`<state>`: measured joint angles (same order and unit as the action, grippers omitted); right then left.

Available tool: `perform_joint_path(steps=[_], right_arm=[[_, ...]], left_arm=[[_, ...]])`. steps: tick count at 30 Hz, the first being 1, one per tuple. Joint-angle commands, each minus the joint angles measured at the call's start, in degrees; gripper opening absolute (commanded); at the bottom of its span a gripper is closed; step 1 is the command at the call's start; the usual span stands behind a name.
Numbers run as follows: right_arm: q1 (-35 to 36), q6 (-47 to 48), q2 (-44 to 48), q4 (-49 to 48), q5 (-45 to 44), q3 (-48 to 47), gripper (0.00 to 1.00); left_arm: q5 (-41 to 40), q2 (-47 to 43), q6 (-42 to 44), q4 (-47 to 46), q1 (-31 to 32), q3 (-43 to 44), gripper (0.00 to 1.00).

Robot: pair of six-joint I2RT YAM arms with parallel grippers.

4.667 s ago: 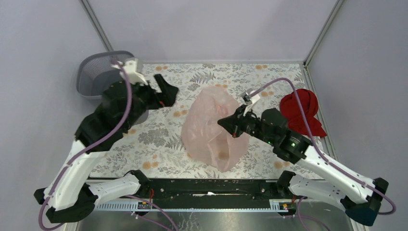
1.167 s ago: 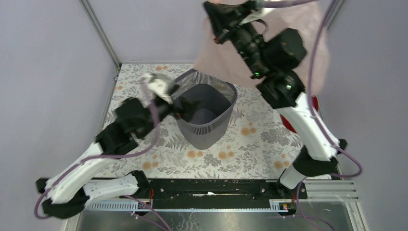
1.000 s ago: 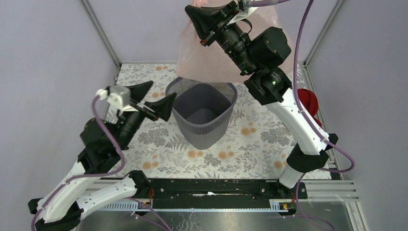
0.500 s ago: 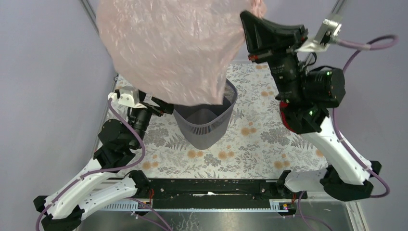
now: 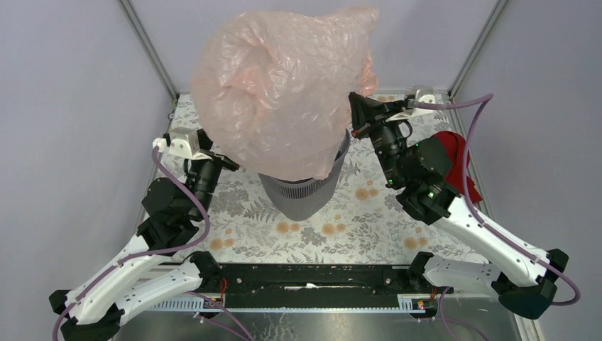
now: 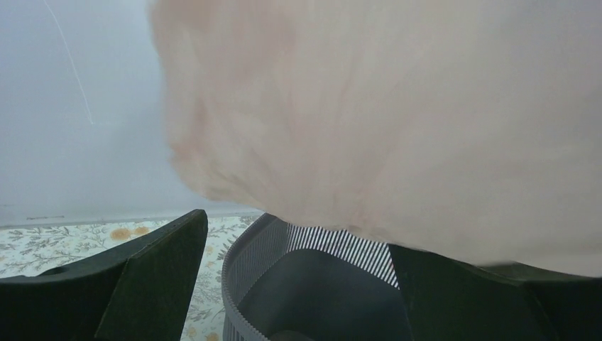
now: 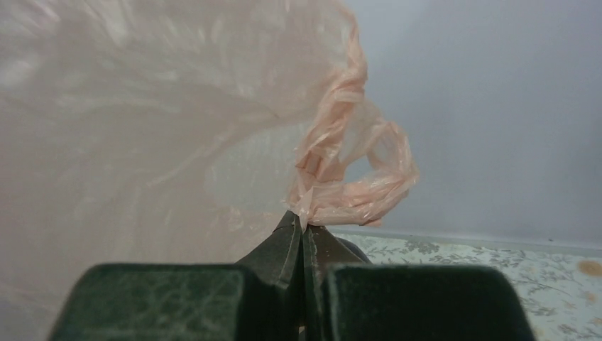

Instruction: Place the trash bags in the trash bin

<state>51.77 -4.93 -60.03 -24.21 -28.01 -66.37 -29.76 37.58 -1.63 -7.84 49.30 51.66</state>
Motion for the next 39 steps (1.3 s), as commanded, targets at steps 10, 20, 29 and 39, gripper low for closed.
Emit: perform_joint_path(steps=[10,20,29,39], right_arm=[[0.3,-3.2,7.4,13.8,0.8,-6.1,0.00],[0.3,-5.9,8.8,23.0,11.8,-9.6,0.00],[0.3,-13.6,5.4,24.7,32.3,-7.2,0.00],[0.3,-17.0,6.1,22.3,40.2,-6.2,0.00]], left_arm=[[-3.6,-4.5,-1.8,-4.9,-0.3,-1.4,0.99],[8.0,7.1,-4.3,12.9,-0.4,14.0,0.99],[21.7,33.1,-11.7,38.1,-11.4,51.7,0.99],[33.0,47.8,-12.9,30.8,-16.7,63.9,0.99]])
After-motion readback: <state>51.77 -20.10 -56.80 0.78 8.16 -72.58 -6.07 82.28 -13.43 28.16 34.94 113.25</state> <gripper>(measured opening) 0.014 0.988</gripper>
